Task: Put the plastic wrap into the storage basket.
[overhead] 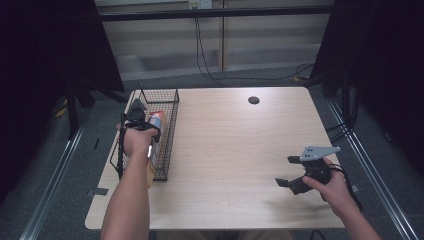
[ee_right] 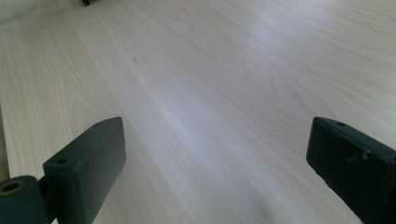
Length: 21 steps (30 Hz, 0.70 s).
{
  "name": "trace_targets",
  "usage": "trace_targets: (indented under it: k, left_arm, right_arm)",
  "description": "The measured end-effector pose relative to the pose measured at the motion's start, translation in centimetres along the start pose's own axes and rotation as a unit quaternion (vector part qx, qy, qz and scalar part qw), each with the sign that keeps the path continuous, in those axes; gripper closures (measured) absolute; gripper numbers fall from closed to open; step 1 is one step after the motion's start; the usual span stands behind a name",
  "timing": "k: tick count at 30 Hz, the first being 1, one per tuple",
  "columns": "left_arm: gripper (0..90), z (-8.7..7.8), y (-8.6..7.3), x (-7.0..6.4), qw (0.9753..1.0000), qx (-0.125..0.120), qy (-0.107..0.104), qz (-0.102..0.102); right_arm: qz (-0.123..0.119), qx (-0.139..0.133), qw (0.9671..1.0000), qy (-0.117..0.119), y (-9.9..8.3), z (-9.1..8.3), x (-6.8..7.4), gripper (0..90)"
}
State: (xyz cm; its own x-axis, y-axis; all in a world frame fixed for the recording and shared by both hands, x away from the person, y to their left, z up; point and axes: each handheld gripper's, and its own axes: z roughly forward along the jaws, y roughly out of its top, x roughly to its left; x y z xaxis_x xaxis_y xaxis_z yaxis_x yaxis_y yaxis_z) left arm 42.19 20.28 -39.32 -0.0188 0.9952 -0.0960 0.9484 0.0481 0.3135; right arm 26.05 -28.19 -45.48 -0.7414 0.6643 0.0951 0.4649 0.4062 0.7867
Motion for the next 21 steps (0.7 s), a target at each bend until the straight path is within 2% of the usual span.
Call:
trace_targets:
  k: [8,12,13,16,17,20,21]
  left_arm:
    - [38.0,0.0,0.0,0.0,0.9999,-0.007,-0.008,0.003]
    - [33.9,-0.5,0.1,0.1,0.9997,-0.019,-0.004,0.012]
    - [32.1,-0.7,0.1,0.2,0.9997,-0.020,-0.010,0.007]
    - [29.7,-0.9,0.0,0.4,0.9996,-0.022,-0.017,0.011]
    - [28.8,-1.0,0.0,0.4,0.9995,-0.023,-0.018,0.007]
    - [25.8,-1.2,-0.1,0.7,0.9994,-0.025,-0.021,0.015]
    - [25.0,-1.2,-0.2,0.6,0.9994,-0.025,-0.022,0.009]
  right_arm:
    - [0.000,-0.001,1.0000,0.001,0.0,0.0,0.0,4.4]
    - [0.001,-0.002,1.0000,-0.003,0.0,-0.1,0.0,4.4]
    - [0.001,-0.002,1.0000,-0.003,0.0,-0.1,0.0,4.4]
    - [0.001,-0.001,1.0000,-0.003,0.0,-0.1,0.0,4.4]
    - [0.002,-0.003,1.0000,0.000,0.0,0.0,0.0,4.4]
    - [0.004,-0.003,1.0000,-0.002,0.1,0.0,-0.2,4.4]
    - [0.004,-0.003,1.0000,-0.003,0.1,0.0,-0.2,4.4]
